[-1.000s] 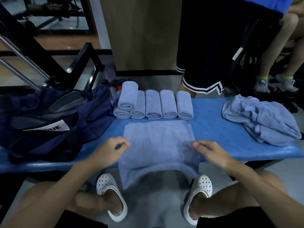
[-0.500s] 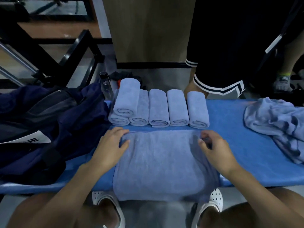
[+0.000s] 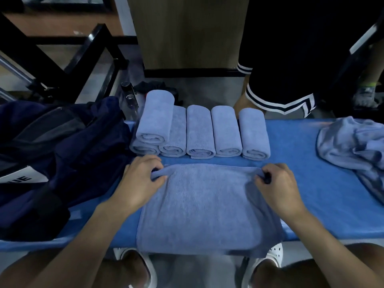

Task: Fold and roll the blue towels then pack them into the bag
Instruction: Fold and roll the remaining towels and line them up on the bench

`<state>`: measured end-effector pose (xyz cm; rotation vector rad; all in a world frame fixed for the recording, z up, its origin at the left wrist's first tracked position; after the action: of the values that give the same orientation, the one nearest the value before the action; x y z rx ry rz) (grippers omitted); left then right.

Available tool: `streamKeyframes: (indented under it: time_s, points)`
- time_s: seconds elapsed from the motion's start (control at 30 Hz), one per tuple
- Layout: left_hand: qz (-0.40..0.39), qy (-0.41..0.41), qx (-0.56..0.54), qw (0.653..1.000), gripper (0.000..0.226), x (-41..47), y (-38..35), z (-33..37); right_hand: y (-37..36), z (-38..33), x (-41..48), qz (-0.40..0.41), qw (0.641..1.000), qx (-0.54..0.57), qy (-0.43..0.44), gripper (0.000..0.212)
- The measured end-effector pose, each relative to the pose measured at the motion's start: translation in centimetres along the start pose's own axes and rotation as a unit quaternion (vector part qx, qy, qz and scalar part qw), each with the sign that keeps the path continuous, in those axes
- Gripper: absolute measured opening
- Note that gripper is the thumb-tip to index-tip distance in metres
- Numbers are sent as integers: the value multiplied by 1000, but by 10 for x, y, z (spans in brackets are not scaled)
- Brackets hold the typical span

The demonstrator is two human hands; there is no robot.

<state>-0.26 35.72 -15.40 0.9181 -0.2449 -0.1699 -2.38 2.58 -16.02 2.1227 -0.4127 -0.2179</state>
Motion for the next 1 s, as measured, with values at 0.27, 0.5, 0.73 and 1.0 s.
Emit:
streamKeyframes:
  time_s: [0.27,0.5,0.73,1.0]
  points:
    - [0,17,-27,999,18,-3,-1,-5,1,9,-2,-22,1000,21,-1,28]
    - [-4,27,-42,999,25,-3,2,-1,0,5,2,-30,999,2,13,31]
    - [-16,21,-17,1000,25,-3,3,-4,3,-5,-2,-31,998,13,48,27]
    - [-34,1,-20,999,19,-3,5,1,14,-7,-8,-21,998,52,34,26]
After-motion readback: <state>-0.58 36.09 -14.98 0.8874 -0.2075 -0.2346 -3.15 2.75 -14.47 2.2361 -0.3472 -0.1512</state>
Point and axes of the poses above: each hand's wrist, its own x-axis towards the middle knuckle, its own y-axis out of the back of the hand, z = x × y, the point moved 5 cm from there along x, towards the middle knuckle, and after that the axes turned 9 degrees about -y, right-handed, at the moved point
